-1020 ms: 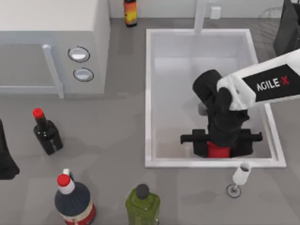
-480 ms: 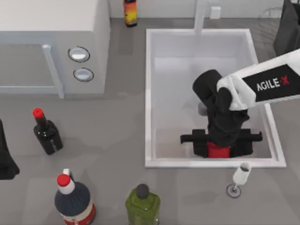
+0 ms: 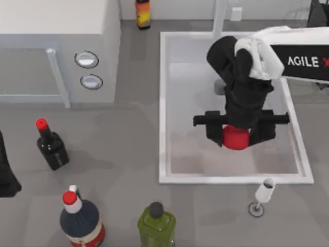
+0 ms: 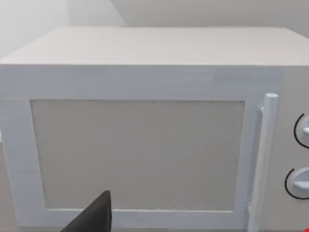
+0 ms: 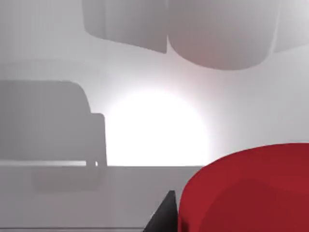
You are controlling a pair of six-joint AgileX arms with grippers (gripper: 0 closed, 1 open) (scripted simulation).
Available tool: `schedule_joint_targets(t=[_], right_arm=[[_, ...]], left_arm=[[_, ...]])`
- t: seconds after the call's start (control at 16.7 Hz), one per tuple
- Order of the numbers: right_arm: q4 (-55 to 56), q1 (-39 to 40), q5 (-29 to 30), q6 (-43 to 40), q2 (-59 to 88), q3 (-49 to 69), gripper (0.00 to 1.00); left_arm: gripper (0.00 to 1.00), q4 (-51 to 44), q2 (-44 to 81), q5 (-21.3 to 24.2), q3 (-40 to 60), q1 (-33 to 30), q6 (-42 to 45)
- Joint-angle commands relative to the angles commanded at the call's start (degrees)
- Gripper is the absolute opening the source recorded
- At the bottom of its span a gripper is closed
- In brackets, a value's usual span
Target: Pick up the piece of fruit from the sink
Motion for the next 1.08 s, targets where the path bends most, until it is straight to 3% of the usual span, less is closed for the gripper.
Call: schedule_joint_targets(t=[0.48,1.08], right_arm=[[-30.75,-0.37,-0.10,-0.49,-9.47,20.51,0.00],[-33.01,-1.92,-0.21,-2.19,-12.88,20.76,0.00]], left_arm=[[1.00,0.00,0.00,0.00,0.00,0.00,0.00],[1.00,0.00,0.00,0.00,0.00,0.00,0.00]])
